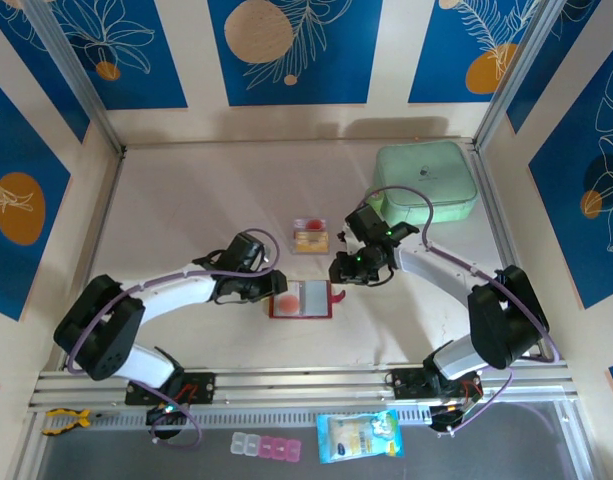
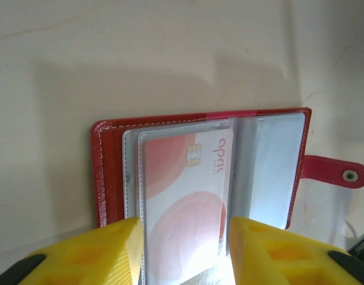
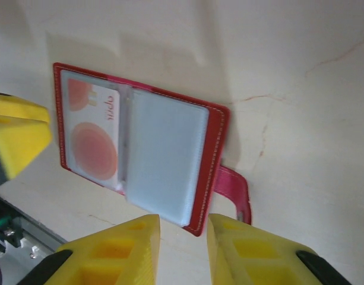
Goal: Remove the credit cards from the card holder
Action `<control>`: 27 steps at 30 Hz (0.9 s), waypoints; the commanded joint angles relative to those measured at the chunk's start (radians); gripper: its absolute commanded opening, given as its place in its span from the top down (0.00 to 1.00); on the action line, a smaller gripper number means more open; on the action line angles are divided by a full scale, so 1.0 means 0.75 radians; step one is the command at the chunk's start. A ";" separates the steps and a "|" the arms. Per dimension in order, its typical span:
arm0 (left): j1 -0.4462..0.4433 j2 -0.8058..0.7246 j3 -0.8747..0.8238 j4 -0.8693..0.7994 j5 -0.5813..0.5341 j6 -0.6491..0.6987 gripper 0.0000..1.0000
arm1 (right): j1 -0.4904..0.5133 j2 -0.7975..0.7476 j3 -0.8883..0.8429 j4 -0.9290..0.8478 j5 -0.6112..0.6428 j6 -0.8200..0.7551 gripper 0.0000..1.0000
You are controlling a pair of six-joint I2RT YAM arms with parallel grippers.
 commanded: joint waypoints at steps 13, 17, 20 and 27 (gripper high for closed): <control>0.009 0.043 -0.027 -0.001 0.112 0.000 0.61 | 0.094 0.107 0.047 0.150 -0.151 0.123 0.72; 0.007 0.019 -0.013 -0.010 0.124 -0.006 0.63 | 0.109 0.143 0.057 0.175 -0.167 0.137 0.72; 0.008 0.015 0.009 -0.039 0.107 0.001 0.64 | 0.120 0.169 0.059 0.196 -0.177 0.149 0.72; 0.009 0.050 0.051 -0.084 0.054 0.039 0.76 | 0.146 0.225 0.058 0.257 -0.203 0.184 0.72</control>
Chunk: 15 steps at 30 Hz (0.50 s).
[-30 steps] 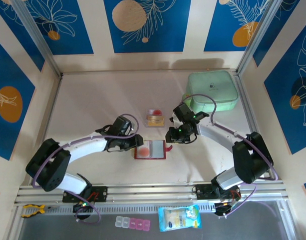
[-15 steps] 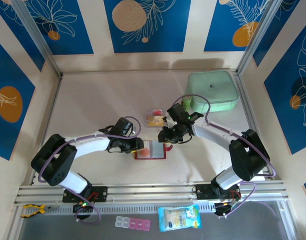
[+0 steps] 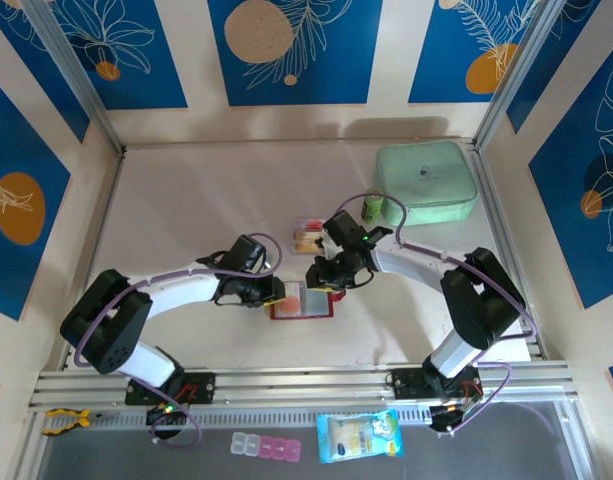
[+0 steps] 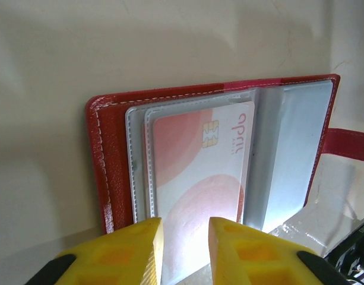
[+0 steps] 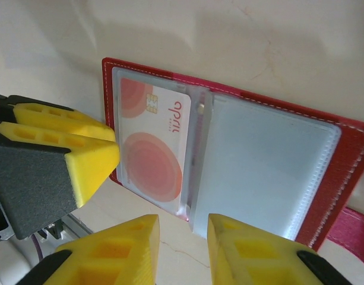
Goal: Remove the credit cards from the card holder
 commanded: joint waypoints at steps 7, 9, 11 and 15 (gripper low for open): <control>0.008 0.020 0.056 -0.068 -0.065 0.056 0.92 | 0.042 0.098 0.043 0.073 -0.070 0.054 0.72; 0.008 0.022 0.063 -0.090 -0.082 0.069 0.93 | 0.049 0.113 0.047 0.085 -0.074 0.060 0.72; 0.007 0.025 0.068 -0.111 -0.100 0.080 0.94 | 0.056 0.126 0.051 0.092 -0.074 0.064 0.72; 0.008 0.030 0.057 -0.121 -0.114 0.090 0.95 | 0.064 0.152 0.063 0.099 -0.074 0.070 0.72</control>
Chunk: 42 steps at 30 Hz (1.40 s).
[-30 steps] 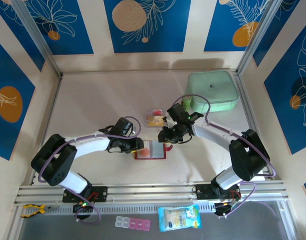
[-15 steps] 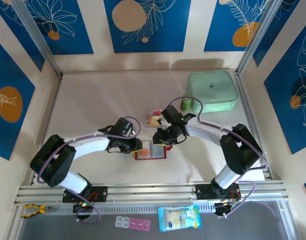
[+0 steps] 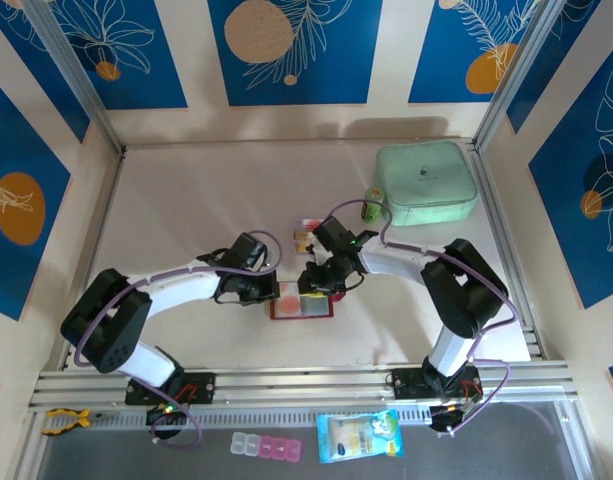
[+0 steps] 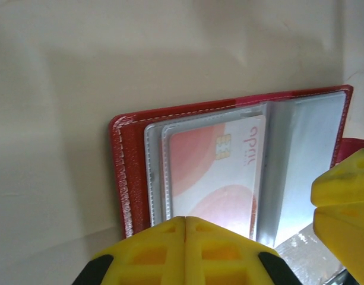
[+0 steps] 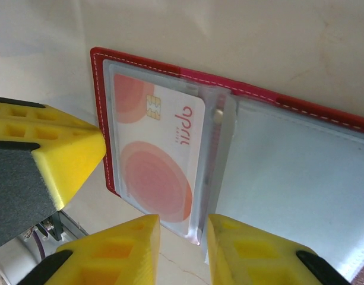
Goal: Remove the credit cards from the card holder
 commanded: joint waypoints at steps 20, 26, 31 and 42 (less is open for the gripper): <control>0.010 0.053 -0.023 -0.023 -0.012 0.026 0.96 | 0.044 0.137 0.102 0.037 -0.038 0.042 0.73; 0.008 0.052 -0.025 -0.021 -0.010 0.025 0.96 | 0.048 0.158 0.102 0.046 -0.045 0.043 0.74; 0.010 0.052 -0.025 -0.020 -0.010 0.025 0.96 | 0.051 0.176 0.104 0.053 -0.054 0.043 0.78; 0.009 0.045 -0.031 -0.019 -0.009 0.025 0.96 | 0.060 0.199 0.112 0.036 -0.039 0.045 0.78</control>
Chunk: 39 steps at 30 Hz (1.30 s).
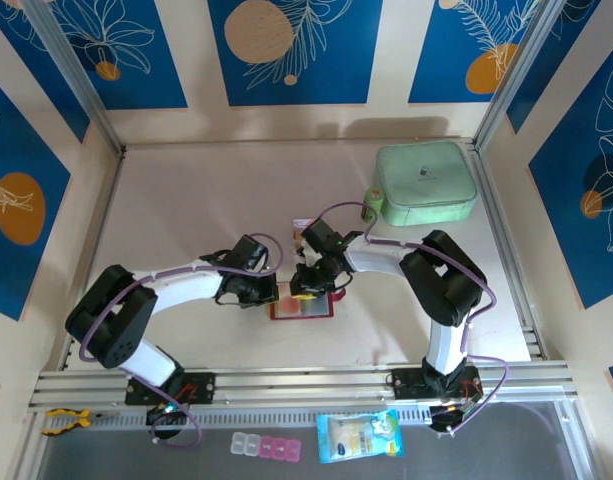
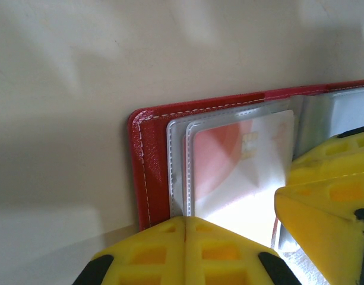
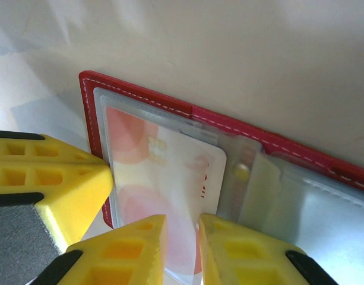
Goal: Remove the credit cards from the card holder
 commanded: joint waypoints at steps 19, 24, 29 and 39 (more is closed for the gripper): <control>0.010 0.000 -0.034 -0.025 -0.010 0.016 0.96 | 0.031 0.029 0.105 -0.238 0.165 -0.061 0.77; 0.012 -0.001 -0.034 -0.027 -0.008 0.016 0.96 | 0.031 0.020 0.110 -0.254 0.185 -0.068 0.77; 0.010 -0.010 -0.029 -0.031 -0.009 0.016 0.96 | 0.031 -0.003 0.114 -0.263 0.183 -0.070 0.77; 0.011 -0.037 0.045 -0.082 -0.010 0.032 0.96 | 0.029 -0.070 0.129 -0.286 0.173 -0.072 0.77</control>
